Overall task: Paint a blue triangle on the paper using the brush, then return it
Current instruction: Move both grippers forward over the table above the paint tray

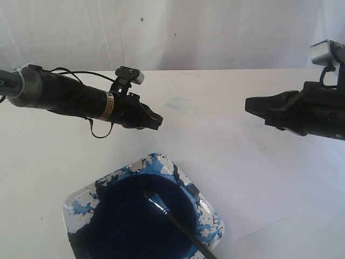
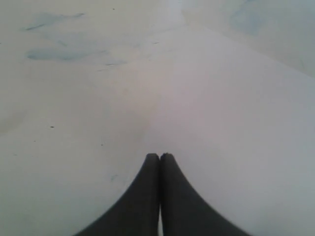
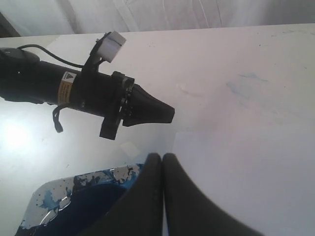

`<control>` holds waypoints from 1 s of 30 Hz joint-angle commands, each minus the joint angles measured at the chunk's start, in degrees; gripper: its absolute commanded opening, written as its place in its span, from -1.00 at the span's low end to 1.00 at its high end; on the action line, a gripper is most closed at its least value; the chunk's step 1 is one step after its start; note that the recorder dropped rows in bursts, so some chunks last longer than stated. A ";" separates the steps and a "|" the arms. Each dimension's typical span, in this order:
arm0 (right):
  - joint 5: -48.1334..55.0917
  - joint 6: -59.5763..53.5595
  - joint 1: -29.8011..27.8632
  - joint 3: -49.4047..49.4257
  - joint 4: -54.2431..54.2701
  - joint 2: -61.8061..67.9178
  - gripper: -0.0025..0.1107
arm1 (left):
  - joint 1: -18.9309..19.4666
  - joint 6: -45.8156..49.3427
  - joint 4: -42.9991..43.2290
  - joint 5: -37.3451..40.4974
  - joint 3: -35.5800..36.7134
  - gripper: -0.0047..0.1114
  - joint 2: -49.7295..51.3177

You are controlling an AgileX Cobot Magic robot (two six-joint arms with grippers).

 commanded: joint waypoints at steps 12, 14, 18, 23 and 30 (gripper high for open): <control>-0.92 -0.91 -0.01 -0.46 0.29 0.09 -0.96 | -0.89 -3.45 0.29 -3.08 -1.29 -0.92 3.29; -0.69 -0.89 -0.01 -0.46 0.29 0.09 -0.96 | -0.92 -3.04 0.29 -2.79 -1.29 -0.92 3.69; 0.78 -0.89 -0.01 -0.46 0.29 0.09 -0.96 | -0.92 -3.33 0.29 -2.69 -1.29 -0.92 5.00; 1.14 -0.89 -0.01 -0.46 0.29 0.09 -0.96 | -0.92 -3.85 0.29 -2.37 -1.29 -0.92 5.23; 1.14 -0.89 -0.01 -0.46 0.29 0.09 -0.96 | -0.92 -3.60 0.29 -2.37 -1.29 -0.92 5.23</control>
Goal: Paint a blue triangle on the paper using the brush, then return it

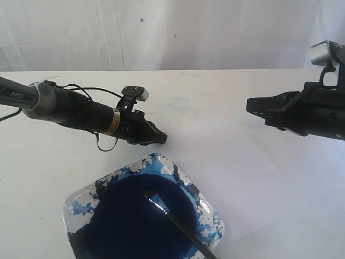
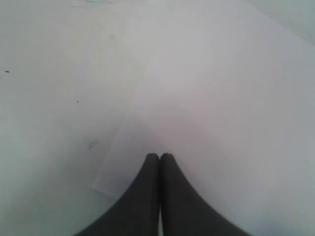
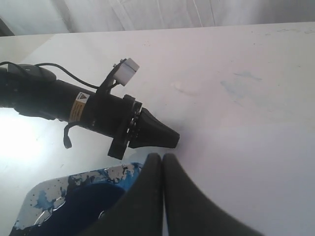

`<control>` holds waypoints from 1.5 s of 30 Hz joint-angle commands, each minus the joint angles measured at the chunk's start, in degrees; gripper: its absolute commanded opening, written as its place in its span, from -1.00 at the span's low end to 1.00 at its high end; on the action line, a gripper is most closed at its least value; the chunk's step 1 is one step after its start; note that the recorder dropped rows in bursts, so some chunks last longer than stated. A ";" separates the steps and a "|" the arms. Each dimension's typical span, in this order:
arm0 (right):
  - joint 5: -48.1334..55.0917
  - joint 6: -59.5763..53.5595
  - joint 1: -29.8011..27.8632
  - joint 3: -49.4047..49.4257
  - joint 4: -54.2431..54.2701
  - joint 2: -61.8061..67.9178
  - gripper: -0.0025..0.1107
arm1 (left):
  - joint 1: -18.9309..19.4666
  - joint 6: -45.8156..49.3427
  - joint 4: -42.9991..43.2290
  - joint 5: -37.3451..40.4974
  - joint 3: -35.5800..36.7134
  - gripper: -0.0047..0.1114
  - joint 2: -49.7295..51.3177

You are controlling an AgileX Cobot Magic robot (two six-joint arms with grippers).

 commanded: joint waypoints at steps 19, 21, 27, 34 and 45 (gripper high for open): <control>0.36 -0.78 -0.01 -0.46 2.76 0.09 -0.96 | -0.35 -0.28 0.41 0.50 -0.29 -0.92 -0.28; 0.37 -0.78 -0.01 -0.46 2.88 0.09 -0.96 | -0.35 -0.28 0.41 0.50 -0.29 -0.92 -0.28; 0.08 -0.67 -0.01 -0.46 2.75 0.09 -0.96 | -0.35 -0.28 0.41 0.50 -0.29 -0.92 -0.28; -5.65 -0.67 1.91 -0.46 -3.06 -0.02 -0.96 | -0.35 -0.28 0.41 0.50 -0.29 -0.92 -0.28; -21.80 17.33 13.83 -3.62 -20.63 -12.22 -0.66 | -0.35 -0.14 0.41 0.37 -0.29 -0.92 -0.28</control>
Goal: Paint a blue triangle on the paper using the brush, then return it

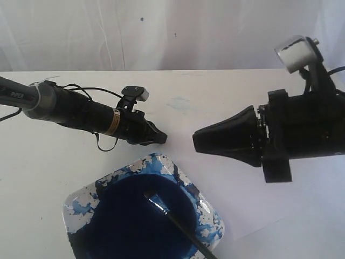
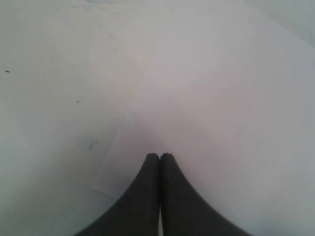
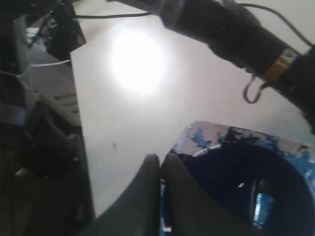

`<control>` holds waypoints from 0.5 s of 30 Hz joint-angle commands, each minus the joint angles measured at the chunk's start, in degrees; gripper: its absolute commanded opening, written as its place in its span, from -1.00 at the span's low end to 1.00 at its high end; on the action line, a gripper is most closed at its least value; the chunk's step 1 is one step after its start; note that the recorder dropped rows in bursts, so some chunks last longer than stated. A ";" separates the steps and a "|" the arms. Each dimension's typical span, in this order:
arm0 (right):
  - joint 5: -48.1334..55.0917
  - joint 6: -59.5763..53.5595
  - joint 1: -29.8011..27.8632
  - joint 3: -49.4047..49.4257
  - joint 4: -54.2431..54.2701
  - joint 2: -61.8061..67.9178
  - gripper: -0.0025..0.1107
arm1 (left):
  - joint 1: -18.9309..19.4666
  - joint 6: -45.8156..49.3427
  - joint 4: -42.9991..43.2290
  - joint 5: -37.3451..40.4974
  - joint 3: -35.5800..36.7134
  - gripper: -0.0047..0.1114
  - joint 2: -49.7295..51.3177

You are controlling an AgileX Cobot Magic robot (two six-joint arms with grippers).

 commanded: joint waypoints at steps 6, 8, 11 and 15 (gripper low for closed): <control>-3.53 6.34 7.69 9.17 -1.37 -6.08 0.06 | -0.35 -0.14 0.41 0.47 -0.29 -0.92 -0.28; -3.53 6.77 10.81 10.62 -1.37 -6.20 0.06 | -0.35 -0.14 0.41 0.47 -0.29 -0.92 -0.28; -3.53 7.08 12.12 10.71 6.64 -6.09 0.06 | -0.35 -0.14 0.41 0.47 -0.29 -0.92 -0.28; -3.53 7.19 12.12 9.84 2.71 -6.50 0.03 | -0.35 -0.14 0.41 0.47 -0.29 -0.92 -0.28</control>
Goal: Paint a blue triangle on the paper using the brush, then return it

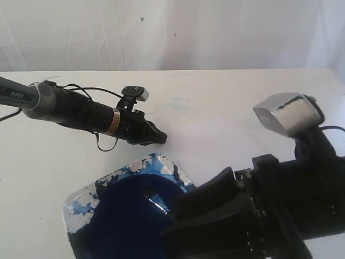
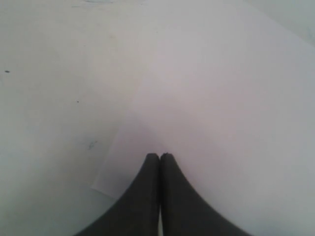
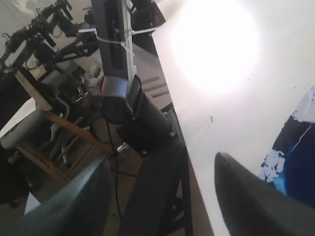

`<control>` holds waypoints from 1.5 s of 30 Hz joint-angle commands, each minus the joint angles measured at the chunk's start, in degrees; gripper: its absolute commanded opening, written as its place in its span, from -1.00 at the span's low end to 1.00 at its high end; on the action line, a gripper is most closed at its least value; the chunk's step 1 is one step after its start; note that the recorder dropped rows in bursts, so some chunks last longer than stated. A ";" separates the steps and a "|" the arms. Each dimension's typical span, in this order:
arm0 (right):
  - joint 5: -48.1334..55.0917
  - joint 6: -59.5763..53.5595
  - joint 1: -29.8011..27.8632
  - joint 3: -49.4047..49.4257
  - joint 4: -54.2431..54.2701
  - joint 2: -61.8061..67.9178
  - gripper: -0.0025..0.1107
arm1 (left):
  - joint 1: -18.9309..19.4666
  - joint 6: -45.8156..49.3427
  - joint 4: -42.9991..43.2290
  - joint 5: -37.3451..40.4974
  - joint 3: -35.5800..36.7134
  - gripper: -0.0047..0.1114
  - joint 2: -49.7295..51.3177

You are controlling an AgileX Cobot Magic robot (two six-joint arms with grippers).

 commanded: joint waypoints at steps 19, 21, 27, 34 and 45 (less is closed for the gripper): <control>44.73 2.30 0.18 -3.71 -7.20 -28.86 -0.29 | -0.35 -0.14 0.31 0.45 -0.29 -0.92 -0.28; 48.56 1.25 0.18 -3.71 -7.20 -30.88 -0.31 | -0.35 -0.14 0.31 0.44 -0.29 -0.92 -0.28; 81.52 -21.13 0.18 -3.96 -7.20 -33.75 -0.33 | -0.35 -0.14 0.31 0.44 -0.29 -0.92 -0.28; 95.08 -56.19 3.24 -4.06 25.85 -33.53 -0.32 | -0.35 -0.14 0.31 0.44 -0.29 -0.92 -0.28; 105.59 -106.62 5.94 -4.06 90.90 -30.29 -0.32 | -0.35 -0.14 0.31 0.44 -0.29 -0.92 -0.28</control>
